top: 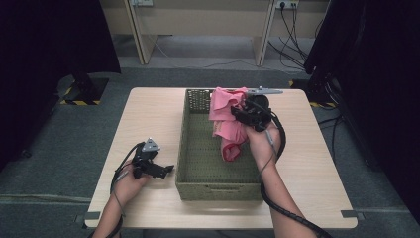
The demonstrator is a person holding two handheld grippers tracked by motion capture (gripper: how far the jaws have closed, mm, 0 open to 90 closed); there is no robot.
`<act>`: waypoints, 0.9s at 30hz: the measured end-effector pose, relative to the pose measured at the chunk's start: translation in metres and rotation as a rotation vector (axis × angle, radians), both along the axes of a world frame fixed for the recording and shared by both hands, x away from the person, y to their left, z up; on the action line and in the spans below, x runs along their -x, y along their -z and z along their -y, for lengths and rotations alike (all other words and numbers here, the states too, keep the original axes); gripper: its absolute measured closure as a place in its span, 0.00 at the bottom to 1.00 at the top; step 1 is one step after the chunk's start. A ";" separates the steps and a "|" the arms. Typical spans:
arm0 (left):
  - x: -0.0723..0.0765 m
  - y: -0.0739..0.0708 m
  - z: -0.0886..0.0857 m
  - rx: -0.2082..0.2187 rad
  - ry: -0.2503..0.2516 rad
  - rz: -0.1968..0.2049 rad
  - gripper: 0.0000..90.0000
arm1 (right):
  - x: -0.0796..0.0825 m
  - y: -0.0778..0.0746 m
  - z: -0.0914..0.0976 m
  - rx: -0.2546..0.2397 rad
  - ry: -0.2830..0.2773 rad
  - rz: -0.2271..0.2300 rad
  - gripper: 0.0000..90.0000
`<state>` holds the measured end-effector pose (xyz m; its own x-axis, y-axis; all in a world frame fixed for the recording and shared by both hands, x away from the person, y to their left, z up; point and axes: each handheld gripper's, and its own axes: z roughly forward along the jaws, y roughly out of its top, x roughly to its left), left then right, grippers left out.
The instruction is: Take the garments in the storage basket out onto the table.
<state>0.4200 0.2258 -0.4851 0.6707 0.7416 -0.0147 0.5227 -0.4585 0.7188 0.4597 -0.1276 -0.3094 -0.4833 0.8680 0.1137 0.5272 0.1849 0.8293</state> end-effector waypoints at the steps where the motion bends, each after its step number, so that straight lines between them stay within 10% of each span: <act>1: 0.000 0.000 0.000 0.000 0.000 0.000 0.00 | 0.000 -0.001 0.000 -0.001 -0.001 -0.001 0.79; 27: 0.000 0.000 0.000 0.001 -0.001 0.000 0.00 | 0.007 -0.026 0.017 -0.029 -0.012 0.028 0.79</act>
